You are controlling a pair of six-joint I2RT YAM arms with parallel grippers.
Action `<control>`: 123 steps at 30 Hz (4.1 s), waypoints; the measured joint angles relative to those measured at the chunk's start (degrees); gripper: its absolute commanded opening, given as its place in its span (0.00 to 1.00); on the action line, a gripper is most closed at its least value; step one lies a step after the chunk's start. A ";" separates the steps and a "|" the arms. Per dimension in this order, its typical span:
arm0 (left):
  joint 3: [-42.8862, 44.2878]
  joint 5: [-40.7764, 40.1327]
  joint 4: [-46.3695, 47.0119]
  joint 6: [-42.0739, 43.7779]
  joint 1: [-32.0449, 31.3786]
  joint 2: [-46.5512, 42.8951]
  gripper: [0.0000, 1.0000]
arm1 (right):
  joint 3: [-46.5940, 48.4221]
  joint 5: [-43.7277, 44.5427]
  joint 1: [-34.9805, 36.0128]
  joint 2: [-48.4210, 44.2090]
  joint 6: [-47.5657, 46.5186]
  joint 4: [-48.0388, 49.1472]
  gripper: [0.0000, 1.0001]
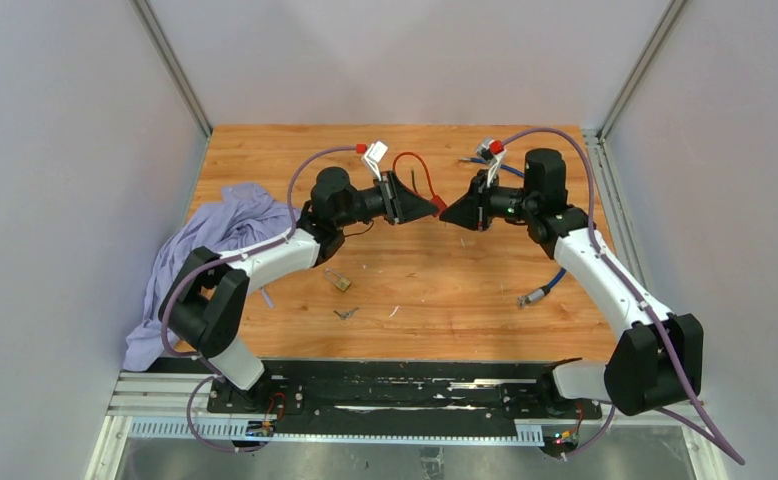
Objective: Lock with the key
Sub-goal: Lock the lock.
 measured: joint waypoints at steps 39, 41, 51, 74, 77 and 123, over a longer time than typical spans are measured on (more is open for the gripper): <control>-0.66 5.11 13.99 -6.95 1.36 1.60 0.01 | -3.58 -14.29 -3.54 2.82 15.17 18.14 0.29; -0.66 5.07 14.08 -7.04 1.36 1.60 0.00 | -3.58 -14.97 -3.54 3.10 16.13 19.04 0.25; -0.66 3.96 12.63 -6.67 1.36 1.62 0.00 | -3.63 -14.82 -3.54 3.37 16.46 19.43 0.02; -0.68 -2.03 -1.97 -4.35 1.66 1.64 0.00 | -1.99 20.92 9.07 -1.01 -7.87 -0.68 0.01; -0.68 -3.02 -3.65 -4.15 1.66 1.64 0.00 | -1.42 27.87 11.85 -1.01 -9.99 -2.49 0.01; -1.18 5.09 18.75 -10.19 2.21 3.15 0.00 | -0.76 -12.68 -1.64 4.39 14.88 15.87 0.26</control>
